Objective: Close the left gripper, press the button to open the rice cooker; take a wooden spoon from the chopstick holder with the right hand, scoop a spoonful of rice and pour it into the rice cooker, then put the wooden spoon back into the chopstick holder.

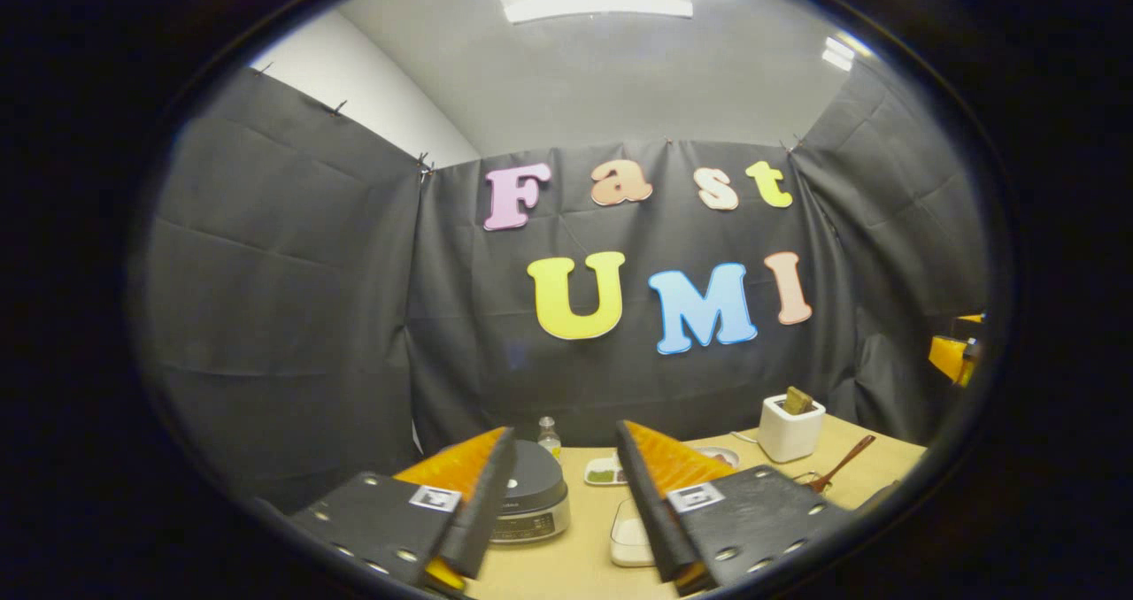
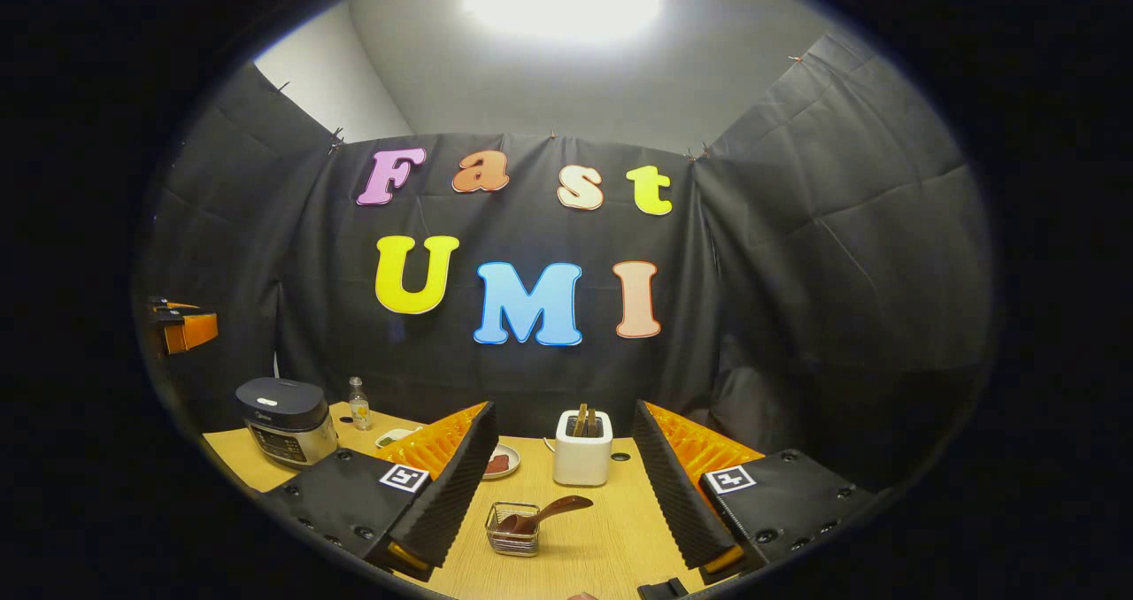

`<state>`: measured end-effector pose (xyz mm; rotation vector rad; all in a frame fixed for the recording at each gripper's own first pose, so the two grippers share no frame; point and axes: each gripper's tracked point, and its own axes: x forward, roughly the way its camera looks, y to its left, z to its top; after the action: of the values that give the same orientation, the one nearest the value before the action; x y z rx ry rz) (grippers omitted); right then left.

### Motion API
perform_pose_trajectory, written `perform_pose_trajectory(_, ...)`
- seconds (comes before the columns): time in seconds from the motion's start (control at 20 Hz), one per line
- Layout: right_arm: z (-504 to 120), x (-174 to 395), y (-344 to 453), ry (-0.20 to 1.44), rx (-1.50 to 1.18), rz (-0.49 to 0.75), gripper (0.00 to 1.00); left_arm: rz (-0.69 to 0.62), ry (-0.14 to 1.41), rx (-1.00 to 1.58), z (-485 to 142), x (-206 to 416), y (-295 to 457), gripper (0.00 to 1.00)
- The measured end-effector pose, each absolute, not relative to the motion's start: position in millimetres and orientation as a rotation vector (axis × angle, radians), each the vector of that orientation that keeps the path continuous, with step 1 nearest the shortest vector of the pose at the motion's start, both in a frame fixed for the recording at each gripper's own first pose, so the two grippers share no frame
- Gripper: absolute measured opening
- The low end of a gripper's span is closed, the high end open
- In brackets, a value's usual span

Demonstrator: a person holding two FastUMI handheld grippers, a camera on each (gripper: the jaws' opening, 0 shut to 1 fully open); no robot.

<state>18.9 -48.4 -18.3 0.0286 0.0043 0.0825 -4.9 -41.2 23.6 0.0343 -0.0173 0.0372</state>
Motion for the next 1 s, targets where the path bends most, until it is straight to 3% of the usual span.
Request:
perform_pose_trajectory(0.15, -23, 22, -50, 0.003, 0.031, 0.114, 0.97, 0.069, -0.013, 0.035, 24, -2, -38, 0.48)
perform_pose_trajectory(0.2, -25, 24, -52, 0.006, 0.023, 0.115, 0.97, 0.085, -0.013, 0.036, 21, 2, -34, 0.5)
perform_pose_trajectory(0.25, -28, 26, -52, 0.011, 0.023, 0.119, 0.97, 0.089, -0.009, 0.03, 23, 1, -30, 0.38)
perform_pose_trajectory(0.3, -28, 27, -49, 0.011, 0.031, 0.124, 0.97, 0.078, -0.003, 0.024, 22, 3, -31, 0.36)
perform_pose_trajectory(0.5, -31, 35, -42, 0.012, 0.029, 0.113, 0.97, 0.12, -0.018, 0.039, 23, 26, 2, 0.05)
perform_pose_trajectory(1.0, -32, 53, -18, 0.025, 0.021, 0.017, 0.97, 0.08, 0.084, -0.03, -51, 122, 60, 0.0)
